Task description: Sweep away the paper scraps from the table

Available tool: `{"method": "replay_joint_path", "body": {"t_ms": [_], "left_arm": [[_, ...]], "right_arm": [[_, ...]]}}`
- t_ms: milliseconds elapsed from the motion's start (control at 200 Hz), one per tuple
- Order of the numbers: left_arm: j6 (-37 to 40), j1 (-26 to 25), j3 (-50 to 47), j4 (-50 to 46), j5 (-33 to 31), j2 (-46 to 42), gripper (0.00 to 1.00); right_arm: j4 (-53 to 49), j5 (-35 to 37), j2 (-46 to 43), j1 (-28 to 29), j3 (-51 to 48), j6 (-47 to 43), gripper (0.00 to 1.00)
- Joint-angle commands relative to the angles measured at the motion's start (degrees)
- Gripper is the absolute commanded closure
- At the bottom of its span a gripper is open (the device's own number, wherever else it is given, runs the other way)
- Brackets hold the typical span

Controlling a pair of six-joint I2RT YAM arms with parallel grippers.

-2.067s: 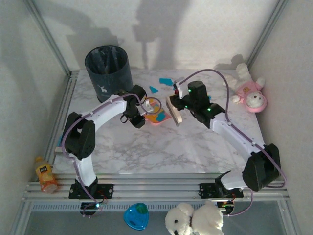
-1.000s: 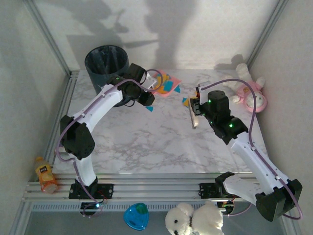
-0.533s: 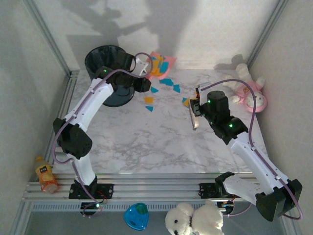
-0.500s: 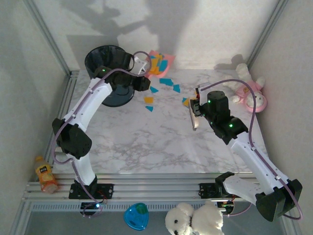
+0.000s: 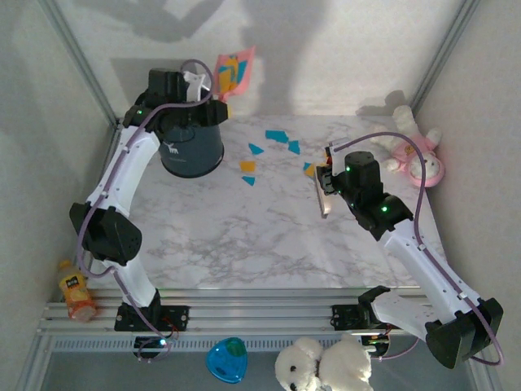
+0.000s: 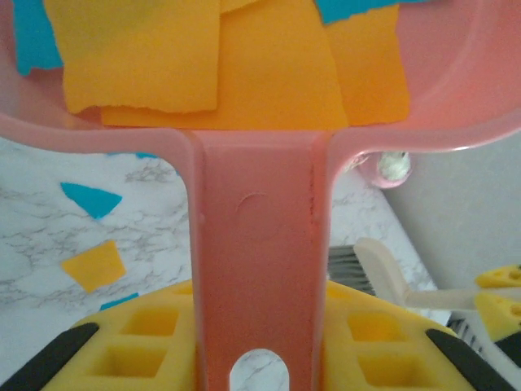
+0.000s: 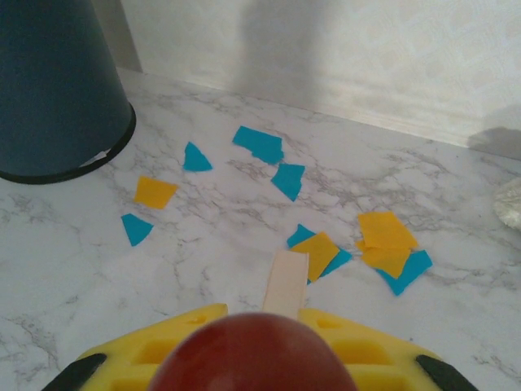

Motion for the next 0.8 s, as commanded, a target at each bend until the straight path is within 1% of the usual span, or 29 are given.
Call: {"method": "replay_joint_path", "body": {"t_ms": [0,210,386,546,796], "left_arm": [[-8.23,2.36,-1.82,7.61,4.96,-1.92,0.87],[-19.30,5.86,-7.30,18.72,9.20,-3.21,0.87],[-30.22,8.51,-13.43,30.63,11.58,-4.59,0.88],[-36.19,9.12,-15.77,36.56,12.25,-4.65,0.88],[-47.93,9.50,-20.18,47.92,12.23,-3.68,0.88]], "right_arm": [[0.90,0.12,-0.43,-0.29,0.54,0.73,1.00],[0.73,0.19,-0.43,-0.27,0.38,0.82,1.00],[0.68,0.37,-0.34,-0.24,0.37,0.91,1.00],[0.85,0.28,-0.16,-0.25,0.19,0.91,1.00],[0.88,0.24,-0.02,-0.26,0.24,1.00,1.00]]}}
